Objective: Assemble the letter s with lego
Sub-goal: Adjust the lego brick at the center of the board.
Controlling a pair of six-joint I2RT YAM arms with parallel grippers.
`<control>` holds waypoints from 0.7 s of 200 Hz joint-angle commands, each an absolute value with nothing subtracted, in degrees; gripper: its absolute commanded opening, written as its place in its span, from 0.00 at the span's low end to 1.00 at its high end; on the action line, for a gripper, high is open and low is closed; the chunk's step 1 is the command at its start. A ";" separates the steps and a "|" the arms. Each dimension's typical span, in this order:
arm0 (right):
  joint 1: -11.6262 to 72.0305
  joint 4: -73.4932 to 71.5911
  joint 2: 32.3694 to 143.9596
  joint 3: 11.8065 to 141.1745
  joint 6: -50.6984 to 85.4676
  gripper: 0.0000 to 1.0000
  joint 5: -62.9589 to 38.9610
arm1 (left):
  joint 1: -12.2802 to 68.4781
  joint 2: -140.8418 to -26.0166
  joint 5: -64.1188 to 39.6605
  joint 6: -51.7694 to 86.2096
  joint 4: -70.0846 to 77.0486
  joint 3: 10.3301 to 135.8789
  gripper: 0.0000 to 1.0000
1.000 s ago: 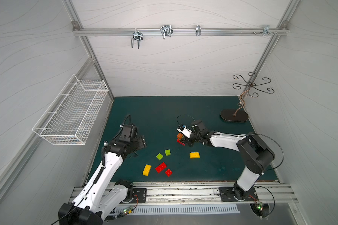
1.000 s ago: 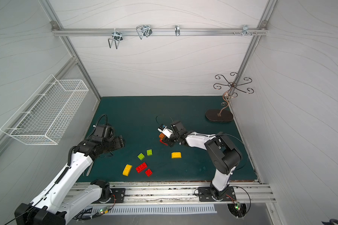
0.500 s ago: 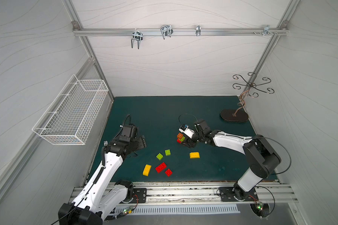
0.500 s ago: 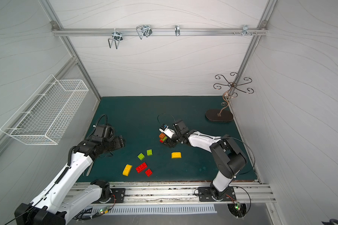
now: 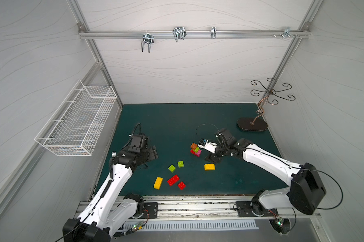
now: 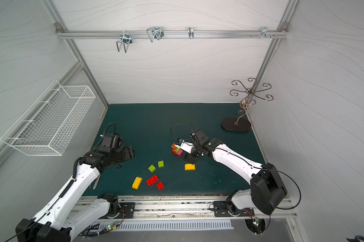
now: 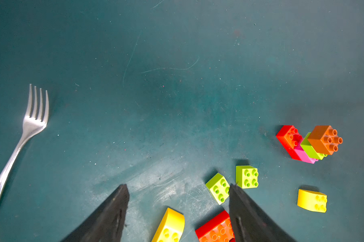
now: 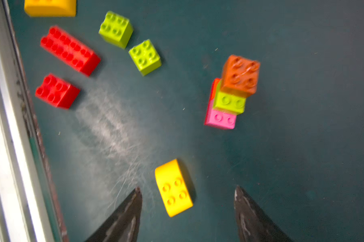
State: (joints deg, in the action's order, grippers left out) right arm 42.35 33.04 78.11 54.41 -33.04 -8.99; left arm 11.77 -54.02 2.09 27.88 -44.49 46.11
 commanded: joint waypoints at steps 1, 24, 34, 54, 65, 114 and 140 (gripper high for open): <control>42.67 43.50 77.07 52.05 -41.40 0.71 -7.05 | 11.51 -53.35 1.41 27.95 -42.36 46.74 0.78; 42.39 40.20 77.34 48.13 -43.32 0.71 -8.49 | 11.52 -53.17 1.45 28.04 -42.30 46.78 0.78; 41.98 38.58 77.74 47.33 -43.42 0.72 -9.57 | 11.51 -53.17 1.42 28.04 -42.28 46.74 0.78; 41.17 36.83 79.54 46.98 -43.72 0.72 -10.09 | 11.51 -53.31 1.42 28.04 -42.28 46.75 0.78; 40.41 35.43 80.51 46.68 -43.78 0.72 -10.02 | 11.51 -53.32 1.32 28.04 -42.28 46.76 0.78; 38.22 26.16 82.17 47.61 -40.44 0.73 -13.61 | 11.51 -53.44 1.05 28.04 -42.10 46.76 0.78; 37.36 21.93 84.39 51.31 -36.34 0.74 -15.50 | 11.56 -53.52 1.22 28.04 -42.10 46.76 0.78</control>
State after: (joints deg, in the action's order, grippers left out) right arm 38.09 28.34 82.48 47.53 -40.60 -11.84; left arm 11.77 -54.02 1.41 27.88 -44.34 46.11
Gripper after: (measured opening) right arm 0.738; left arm 0.784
